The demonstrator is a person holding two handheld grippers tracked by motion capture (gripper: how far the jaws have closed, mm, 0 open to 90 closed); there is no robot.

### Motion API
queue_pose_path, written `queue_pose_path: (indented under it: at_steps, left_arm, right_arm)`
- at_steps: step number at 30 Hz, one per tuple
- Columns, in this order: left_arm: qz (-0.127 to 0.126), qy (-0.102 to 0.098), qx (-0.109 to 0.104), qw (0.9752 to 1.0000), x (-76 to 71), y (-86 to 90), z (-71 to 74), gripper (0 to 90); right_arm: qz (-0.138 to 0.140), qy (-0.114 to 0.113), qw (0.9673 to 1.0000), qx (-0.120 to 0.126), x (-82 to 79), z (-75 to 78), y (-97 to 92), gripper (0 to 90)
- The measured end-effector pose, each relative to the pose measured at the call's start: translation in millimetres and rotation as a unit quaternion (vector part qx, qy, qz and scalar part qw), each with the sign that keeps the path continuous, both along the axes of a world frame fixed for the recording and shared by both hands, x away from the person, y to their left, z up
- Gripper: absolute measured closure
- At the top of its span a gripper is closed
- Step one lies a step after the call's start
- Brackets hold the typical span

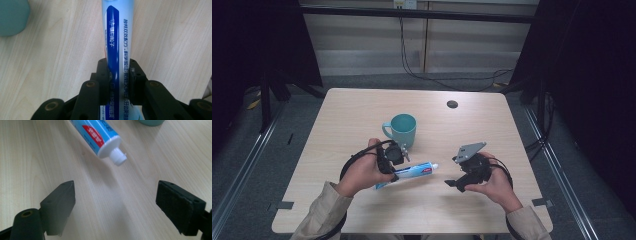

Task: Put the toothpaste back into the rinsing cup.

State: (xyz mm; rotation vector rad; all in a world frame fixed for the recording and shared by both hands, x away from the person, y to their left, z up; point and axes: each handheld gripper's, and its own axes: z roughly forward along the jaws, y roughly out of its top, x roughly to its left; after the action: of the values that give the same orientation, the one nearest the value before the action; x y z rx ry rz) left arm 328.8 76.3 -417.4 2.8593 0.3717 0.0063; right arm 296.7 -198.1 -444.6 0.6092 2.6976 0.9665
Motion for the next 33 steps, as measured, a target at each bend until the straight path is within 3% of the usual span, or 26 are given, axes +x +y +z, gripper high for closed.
queue_pose_path:
  at_steps: [11, 16, 27, 33]
  left_arm:
    - [-0.006, 0.004, -0.002, 1.0000, 0.8, -8.3, -1.4, 75.0]
    - [-0.018, 0.005, -0.003, 0.9998, -1.4, -14.0, -0.6, 75.2]
    - [-0.032, 0.001, -0.020, 0.9993, -2.9, -20.3, 7.5, 75.8]
    - [-0.036, -0.002, -0.027, 0.9990, -3.4, -23.1, 10.8, 75.7]
  right_arm:
    - [0.032, 0.008, 0.9994, -0.007, 5.7, 6.7, 12.2, 15.8]
    - [0.050, 0.002, 0.9983, -0.028, 8.7, 9.9, 23.1, 16.5]
    - [0.094, -0.010, 0.9928, -0.072, 13.4, 12.7, 46.3, 20.0]
    - [0.116, -0.011, 0.9894, -0.087, 14.3, 13.1, 55.8, 27.8]
